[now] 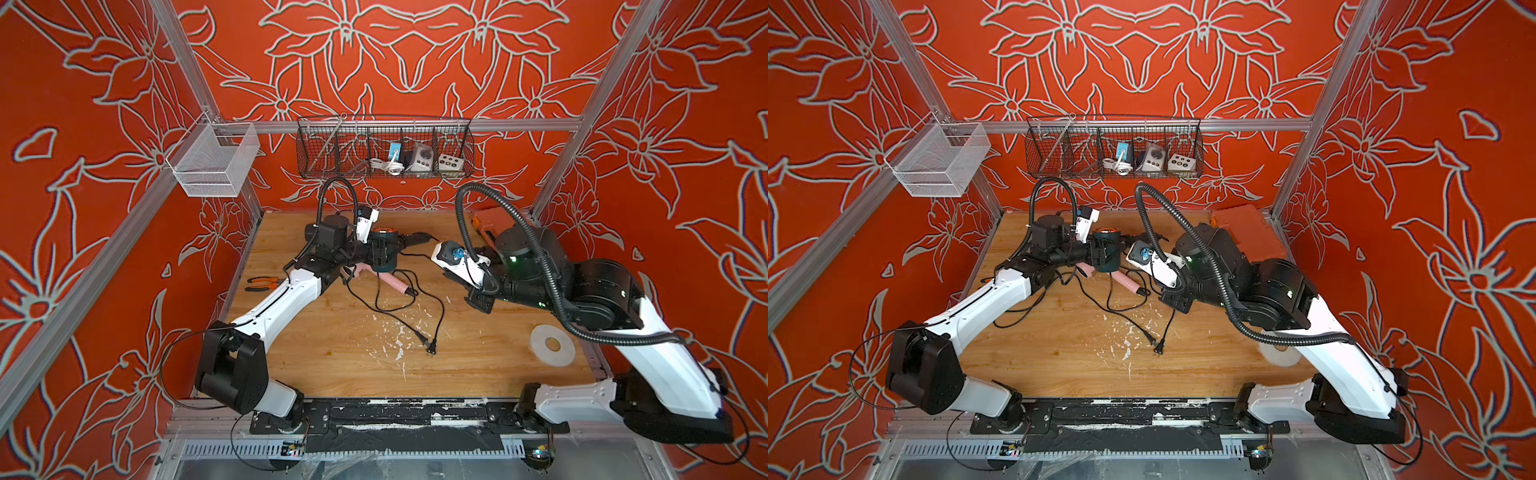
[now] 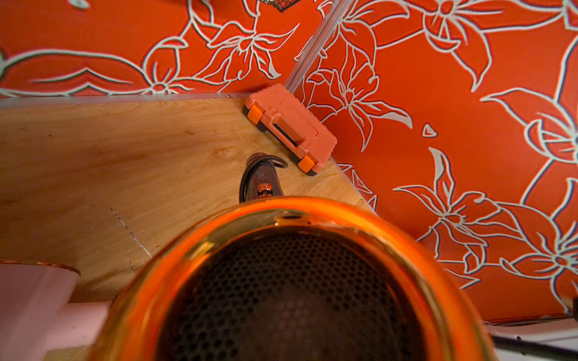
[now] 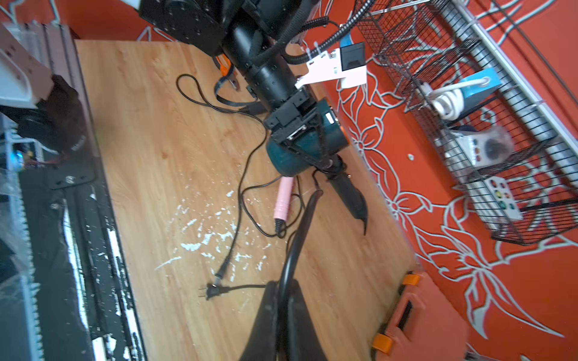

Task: Wrap the cord around the hair dryer
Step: Wrap the power cord around the hair dryer.

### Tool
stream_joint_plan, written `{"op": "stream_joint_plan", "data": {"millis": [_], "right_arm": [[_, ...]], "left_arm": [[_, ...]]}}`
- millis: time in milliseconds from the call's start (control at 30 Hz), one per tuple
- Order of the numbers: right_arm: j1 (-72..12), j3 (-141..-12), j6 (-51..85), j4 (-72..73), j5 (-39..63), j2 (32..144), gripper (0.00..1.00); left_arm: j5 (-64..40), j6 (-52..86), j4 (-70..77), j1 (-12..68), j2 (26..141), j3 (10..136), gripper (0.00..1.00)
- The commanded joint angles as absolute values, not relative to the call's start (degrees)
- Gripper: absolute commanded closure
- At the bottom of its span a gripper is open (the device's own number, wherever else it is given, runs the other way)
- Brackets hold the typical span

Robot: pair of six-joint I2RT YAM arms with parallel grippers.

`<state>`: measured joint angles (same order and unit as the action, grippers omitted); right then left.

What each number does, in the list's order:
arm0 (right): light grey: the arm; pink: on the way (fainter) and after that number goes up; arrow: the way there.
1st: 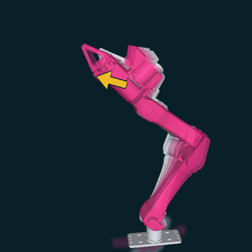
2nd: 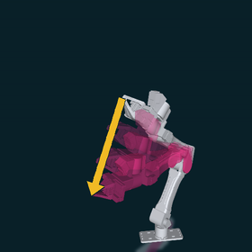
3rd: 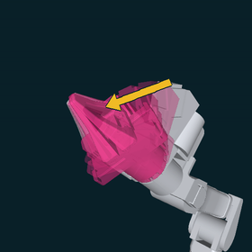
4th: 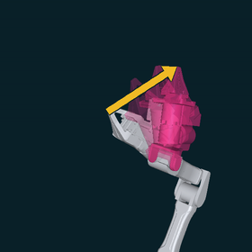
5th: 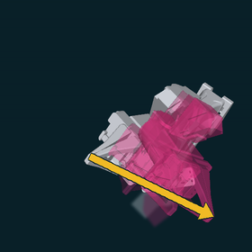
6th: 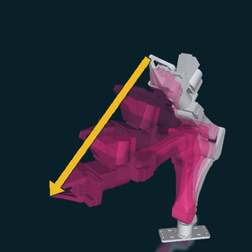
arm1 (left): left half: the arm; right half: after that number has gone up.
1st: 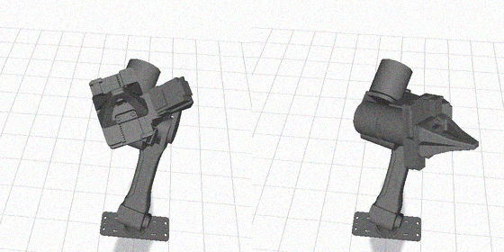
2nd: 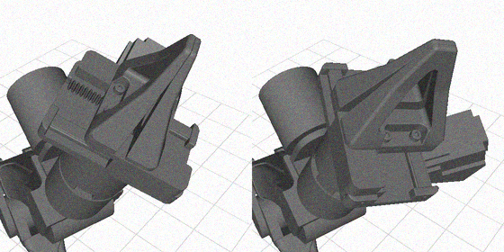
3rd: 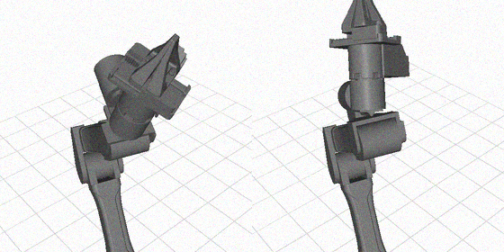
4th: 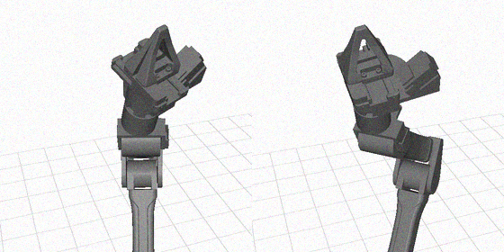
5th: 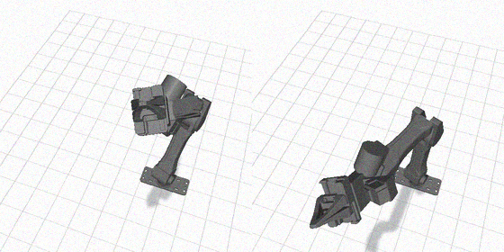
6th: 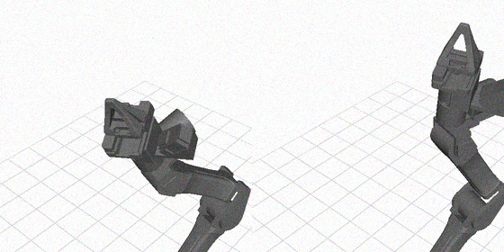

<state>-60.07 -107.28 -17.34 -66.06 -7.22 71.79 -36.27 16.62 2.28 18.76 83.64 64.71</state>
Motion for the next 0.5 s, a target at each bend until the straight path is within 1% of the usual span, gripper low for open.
{"op": "stream_joint_plan", "data": {"millis": [0, 100, 233, 367, 467], "right_arm": [[-60.1, -108.5, -24.1, -66.7, -15.2, 73.1, 1.0], [-58.0, -108.8, -27.5, -63.9, -17.5, 74.0, 1.0], [-53.5, -110.9, -30.7, -61.3, -16.3, 75.8, 1.0], [-45.5, -112.3, -32.7, -57.6, -12.5, 77.4, 1.0], [-40.0, -113.0, -33.8, -56.1, -7.9, 78.8, 1.0]], "left_arm": [[-40.7, 14.5, 2.1, 18.7, 82.0, 64.9, 1.0], [-45.7, 12.9, -0.8, 19.8, 80.3, 64.3, 1.0], [-53.4, 10.4, -4.2, 21.8, 77.0, 62.5, 1.0], [-61.5, 10.1, -4.6, 24.5, 72.8, 60.0, 1.0], [-65.9, 10.1, -5.8, 27.9, 71.0, 59.9, 1.0]]}}
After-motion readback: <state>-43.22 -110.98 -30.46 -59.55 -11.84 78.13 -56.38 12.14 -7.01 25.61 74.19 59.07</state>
